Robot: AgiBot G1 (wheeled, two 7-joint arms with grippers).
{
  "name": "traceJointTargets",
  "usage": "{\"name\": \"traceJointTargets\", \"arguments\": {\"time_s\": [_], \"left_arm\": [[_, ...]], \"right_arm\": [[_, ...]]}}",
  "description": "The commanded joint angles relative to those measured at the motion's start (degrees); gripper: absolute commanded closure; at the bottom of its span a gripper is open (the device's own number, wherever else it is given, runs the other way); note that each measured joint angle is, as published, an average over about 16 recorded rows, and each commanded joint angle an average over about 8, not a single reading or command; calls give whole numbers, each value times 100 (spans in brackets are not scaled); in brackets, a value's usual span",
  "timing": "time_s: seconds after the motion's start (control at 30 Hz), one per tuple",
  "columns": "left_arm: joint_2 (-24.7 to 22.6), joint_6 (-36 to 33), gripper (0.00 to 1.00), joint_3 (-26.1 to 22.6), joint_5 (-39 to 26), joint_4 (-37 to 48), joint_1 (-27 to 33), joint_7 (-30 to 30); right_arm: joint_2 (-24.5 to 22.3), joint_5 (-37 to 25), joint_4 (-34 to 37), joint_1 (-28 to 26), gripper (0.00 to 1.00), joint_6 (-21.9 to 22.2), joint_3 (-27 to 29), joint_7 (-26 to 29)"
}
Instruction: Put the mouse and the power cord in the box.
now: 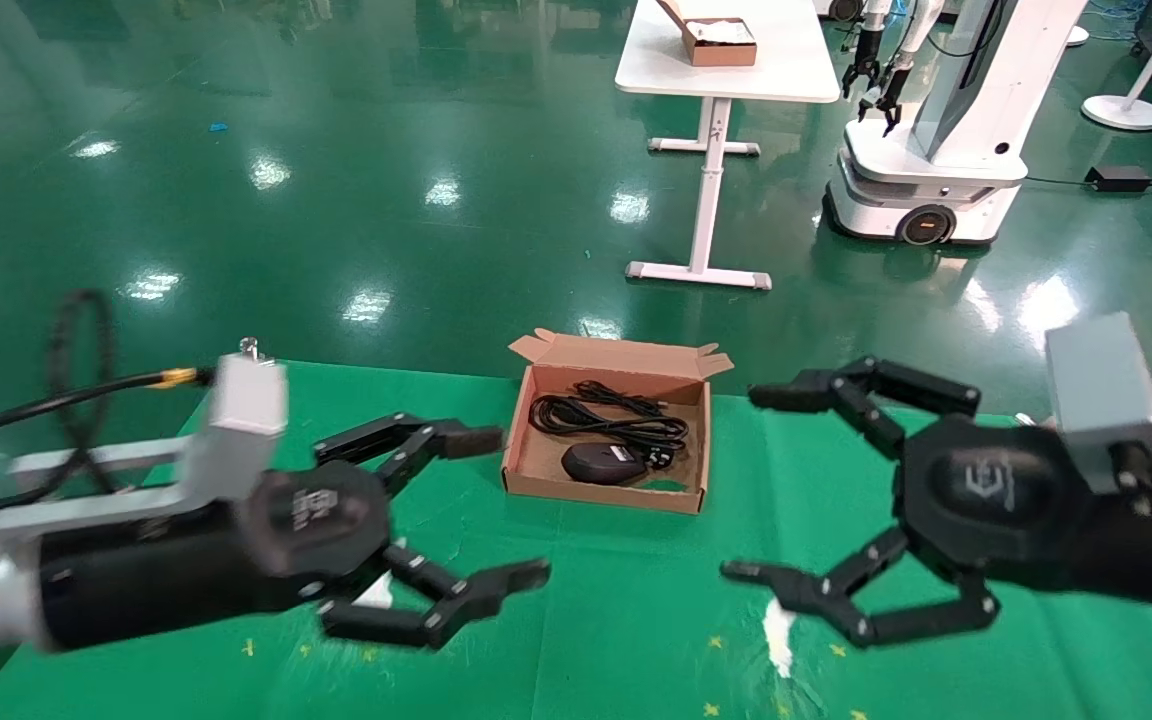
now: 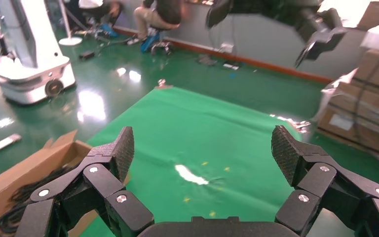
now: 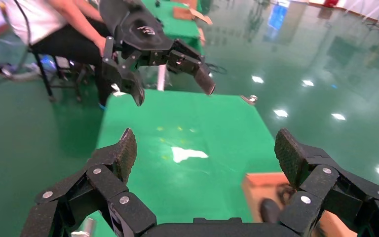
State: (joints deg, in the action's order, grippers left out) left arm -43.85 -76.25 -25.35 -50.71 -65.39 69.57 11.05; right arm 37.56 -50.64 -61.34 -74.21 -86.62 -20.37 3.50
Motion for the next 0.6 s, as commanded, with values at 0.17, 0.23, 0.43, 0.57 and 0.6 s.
{"name": "traceJointTargets", "arguments": {"time_s": [0.17, 0.23, 0.43, 0.57, 0.6], "left_arm": [[440, -471, 0, 465, 441, -408, -399, -15], [586, -627, 0, 619, 587, -543, -532, -20], [883, -947, 0, 934, 887, -819, -801, -30], [934, -1006, 0, 991, 946, -868, -848, -31], [941, -1014, 0, 999, 955, -874, -855, -31]], "right_arm": [[-111, 383, -534, 552, 0, 40, 190, 316], [-147, 510, -711, 735, 0, 54, 252, 421], [-243, 844, -1178, 1216, 0, 86, 417, 693], [-278, 971, -1352, 1398, 0, 99, 478, 774], [-283, 988, -1372, 1420, 0, 101, 487, 781]]}}
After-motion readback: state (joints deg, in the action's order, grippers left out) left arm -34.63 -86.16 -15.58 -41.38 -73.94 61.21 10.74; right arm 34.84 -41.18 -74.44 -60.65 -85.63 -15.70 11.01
